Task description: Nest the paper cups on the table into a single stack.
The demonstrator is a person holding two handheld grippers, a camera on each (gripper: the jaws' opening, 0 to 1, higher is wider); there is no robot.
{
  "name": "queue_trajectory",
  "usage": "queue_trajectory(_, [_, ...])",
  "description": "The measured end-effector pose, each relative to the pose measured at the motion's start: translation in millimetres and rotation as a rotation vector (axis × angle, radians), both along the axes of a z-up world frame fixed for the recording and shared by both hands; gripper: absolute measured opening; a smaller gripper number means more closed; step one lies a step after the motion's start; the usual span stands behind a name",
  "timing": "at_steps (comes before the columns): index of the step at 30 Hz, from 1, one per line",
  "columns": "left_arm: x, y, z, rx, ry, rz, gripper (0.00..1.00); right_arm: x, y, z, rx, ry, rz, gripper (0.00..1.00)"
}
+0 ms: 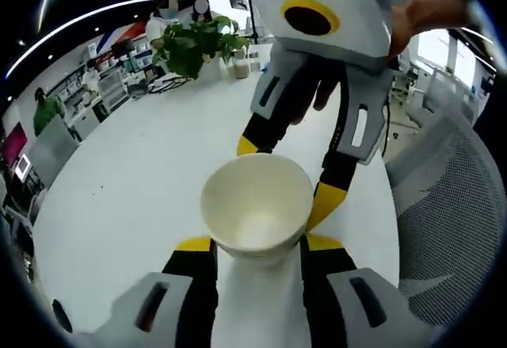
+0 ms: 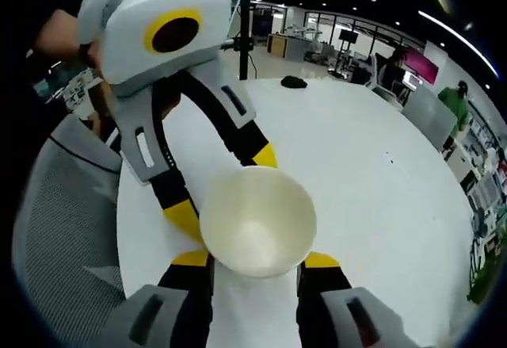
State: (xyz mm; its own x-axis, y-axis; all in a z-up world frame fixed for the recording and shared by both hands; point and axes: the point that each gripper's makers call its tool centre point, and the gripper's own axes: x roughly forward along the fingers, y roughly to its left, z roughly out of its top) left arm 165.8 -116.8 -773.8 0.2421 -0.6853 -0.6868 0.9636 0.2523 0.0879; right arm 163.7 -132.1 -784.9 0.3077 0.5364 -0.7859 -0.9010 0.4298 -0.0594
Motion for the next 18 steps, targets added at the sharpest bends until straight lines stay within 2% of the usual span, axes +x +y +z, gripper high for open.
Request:
queue_trajectory(6, [7.0,16.5,6.4,-0.001,-0.016,0.025,0.4,8.5,15.6,3.4,0.011,-0.012,0.023,0.39])
queue_trajectory(7, [8.4,19.5,7.0,0.0,-0.018,0.03,0.4,7.1,20.2,8.7,0.011,-0.016,0.031,0.39])
queue_trajectory(9, [11.7,27.9,8.8,0.003,-0.023,0.041,0.4,15.2,27.9,3.2,0.011,-0.021,0.044,0.39])
queue_trajectory(13, [18.6,47.0,12.5,0.008,-0.029,0.071,0.4,17.0,48.5,15.5,0.014,-0.04,0.076,0.39])
queue_trajectory(18, [25.3,68.9,12.8,0.016,-0.033,0.11,0.4,30.1,71.2,9.3,0.015,-0.045,0.106,0.39])
